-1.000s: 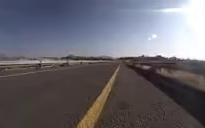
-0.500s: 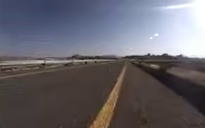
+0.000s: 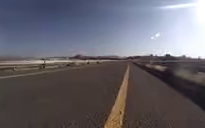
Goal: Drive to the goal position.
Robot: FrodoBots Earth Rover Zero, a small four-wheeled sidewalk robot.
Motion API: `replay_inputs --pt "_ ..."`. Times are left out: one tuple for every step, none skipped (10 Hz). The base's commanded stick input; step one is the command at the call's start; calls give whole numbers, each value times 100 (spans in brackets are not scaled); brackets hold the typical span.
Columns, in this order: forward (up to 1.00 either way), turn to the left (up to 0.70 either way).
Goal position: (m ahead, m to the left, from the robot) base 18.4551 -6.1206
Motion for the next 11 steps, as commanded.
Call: replay_inputs --pt "70 0" --pt "70 0" --pt "70 0" --pt "70 0" --pt "70 0" --pt "70 0" --pt "70 0" --pt "70 0" --pt "70 0" --pt "70 0" --pt "70 0"
